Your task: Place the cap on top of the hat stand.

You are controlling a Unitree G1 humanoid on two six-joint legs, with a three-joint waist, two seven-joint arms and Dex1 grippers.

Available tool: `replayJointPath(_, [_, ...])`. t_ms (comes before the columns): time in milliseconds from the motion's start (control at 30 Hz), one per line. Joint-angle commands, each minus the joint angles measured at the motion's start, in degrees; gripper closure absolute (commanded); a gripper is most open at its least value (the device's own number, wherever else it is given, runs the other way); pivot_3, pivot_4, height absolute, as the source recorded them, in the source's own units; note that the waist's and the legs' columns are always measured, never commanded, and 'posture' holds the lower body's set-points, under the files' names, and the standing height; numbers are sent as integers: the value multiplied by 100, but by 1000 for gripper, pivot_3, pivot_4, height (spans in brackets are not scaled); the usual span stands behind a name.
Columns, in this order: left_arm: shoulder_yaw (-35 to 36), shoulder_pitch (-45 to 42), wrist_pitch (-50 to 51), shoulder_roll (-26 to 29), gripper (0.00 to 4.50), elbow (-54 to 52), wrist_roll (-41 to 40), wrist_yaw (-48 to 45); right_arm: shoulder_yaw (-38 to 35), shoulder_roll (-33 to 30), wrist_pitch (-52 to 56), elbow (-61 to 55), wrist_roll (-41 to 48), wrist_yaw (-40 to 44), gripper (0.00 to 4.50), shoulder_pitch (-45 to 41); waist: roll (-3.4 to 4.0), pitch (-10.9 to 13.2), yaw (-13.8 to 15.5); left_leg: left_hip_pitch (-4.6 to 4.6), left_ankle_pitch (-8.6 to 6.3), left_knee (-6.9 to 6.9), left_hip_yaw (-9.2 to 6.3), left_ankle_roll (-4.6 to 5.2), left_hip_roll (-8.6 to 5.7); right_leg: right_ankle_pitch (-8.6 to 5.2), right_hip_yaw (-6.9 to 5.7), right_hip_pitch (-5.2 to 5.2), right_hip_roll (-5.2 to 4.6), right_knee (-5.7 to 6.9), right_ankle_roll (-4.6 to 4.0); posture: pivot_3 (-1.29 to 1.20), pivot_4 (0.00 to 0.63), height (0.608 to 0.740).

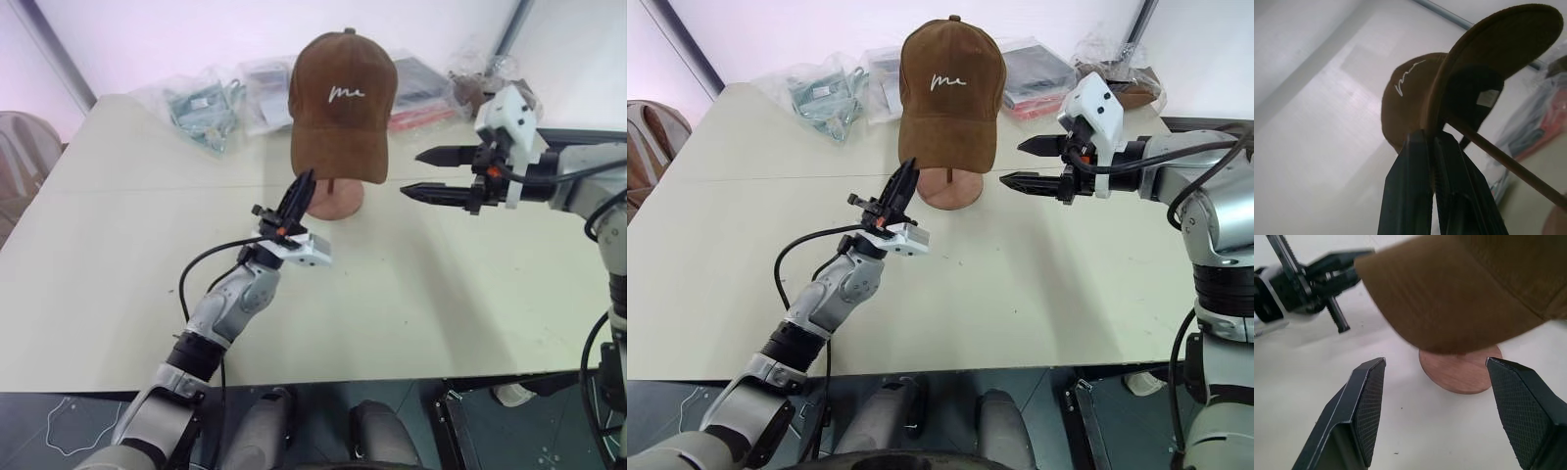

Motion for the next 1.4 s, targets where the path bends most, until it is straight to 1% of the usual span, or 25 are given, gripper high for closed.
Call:
replayJointPath(33, [-32, -23, -67, -9, 4466, -16, -51, -9, -162, -82, 2, -182, 39, -3, 1145, -195, 1, 0, -2, -5, 0, 3, 0, 0, 0, 1, -1, -4, 0, 1, 1, 0, 150, 740])
replayJointPath(167, [-71, -13, -123, -9, 4466, 42, -110, -104, -161, -77, 30, -219, 45, -18, 1145, -197, 1, -1, 0, -19, 0, 10, -1, 0, 0, 2, -1, -17, 0, 4, 4, 0, 150, 740])
replayJointPath(200, [-85, -12, -145, -13, 4162, 61, -133, -143, -166, -78, 40, -228, 50, -21, 1145, -198, 1, -1, 0, -24, 0, 12, -1, 0, -1, 2, -1, -21, 0, 6, 4, 0, 150, 740])
replayJointPath(233, [-109, -15, -176, -19, 3798, 90, -171, -208, -170, -83, 43, -226, 48, -19, 1145, -202, 1, -1, 0, -27, 0, 12, 0, 0, -1, 3, -1, -24, -1, 7, 5, 0, 150, 740])
replayJointPath(267, [-124, -13, -205, -21, 3526, 107, -201, -254, -174, -86, 47, -227, 47, -20, 1145, -204, 1, -1, -2, -27, 0, 12, 0, 0, -2, 3, 0, -24, -1, 7, 5, 0, 150, 740])
replayJointPath(400, [-143, -12, -284, -32, 1525, 187, -339, -461, -191, -107, 49, -226, 43, -11, 1145, -207, 1, -1, -6, -30, 0, 12, 1, 0, -2, 3, 1, -29, -2, 8, 6, 0, 150, 740])
replayJointPath(467, [-168, -17, -336, -38, 415, 265, -469, -637, -198, -114, 48, -219, 42, -8, 1145, -212, 1, -1, -7, -30, 0, 12, 1, 0, -2, 3, 1, -30, -2, 9, 5, 0, 150, 740])
replayJointPath(500, [-208, -10, -358, -28, 12, 297, -497, -747, -204, -118, 45, -223, 42, -7, 1145, -208, 1, -1, -6, -30, 0, 12, 0, 0, -2, 3, 1, -29, -2, 9, 6, 0, 150, 740])
replayJointPath(633, [-305, 48, -427, 5, 12, 368, -684, -1151, -205, -117, 23, -210, 35, -2, 1145, -210, 1, -1, -8, -30, 0, 12, 1, 0, -2, 3, 1, -30, -3, 9, 6, 0, 150, 740])
replayJointPath(733, [-329, 167, -466, 49, 12, 353, -986, -1633, -197, -104, -7, -182, 21, 3, 1145, -219, 2, -1, -13, -30, 0, 12, 1, 0, -2, 3, 1, -31, -2, 9, 5, 0, 150, 740])
replayJointPath(833, [-210, 408, -449, 172, 12, 121, -1533, -2287, -198, -105, -39, -161, 11, 16, 1145, -213, 3, -2, -17, -30, 0, 11, 1, 0, -2, 3, 3, -32, -3, 9, 5, 0, 150, 740])
replayJointPath(933, [66, 622, -206, 369, 12, -336, -2288, -3006, -200, -133, -103, -98, -24, 52, 1145, -215, 3, -1, -21, -32, 0, 9, 1, 0, -2, 3, 5, -36, -3, 10, 5, 0, 150, 740])
replayJointPath(1067, [608, 764, 657, 762, 12, -1283, -3648, -4158, -201, -182, -220, 30, -86, 104, 1145, -227, 4, -2, -20, -36, 0, 11, -1, 0, -1, 3, 5, -39, -5, 10, 5, 0, 150, 740])
replayJointPath(1133, [949, 777, 1315, 1025, 12, -1835, -4456, -4743, -202, -201, -289, 97, -120, 128, 1145, -218, 4, -2, -26, -35, 0, 11, -1, 0, -2, 3, 5, -38, -6, 9, 5, 0, 150, 740])
replayJointPath(1200, [1278, 752, 1889, 1249, 12, -2250, -5066, -5135, -202, -213, -348, 150, -148, 146, 1145, -201, 6, -2, -26, -36, 0, 11, 0, 0, -2, 3, 6, -39, -6, 9, 4, 0, 150, 740])
replayJointPath(1300, [1974, 491, 3043, 1877, 12, -2726, -6133, -5809, -220, -228, -439, 233, -189, 174, 1145, -166, 5, 0, -36, -36, 0, 11, -1, 0, -1, 3, 5, -38, -4, 9, 4, 0, 150, 740])
replayJointPath(1400, [2379, 263, 3790, 2364, 12, -2867, -6742, -6234, -234, -248, -512, 280, -227, 179, 1145, -124, 6, 0, -42, -35, 0, 11, -2, 0, 0, 2, 5, -39, -3, 10, 4, 0, 150, 740])
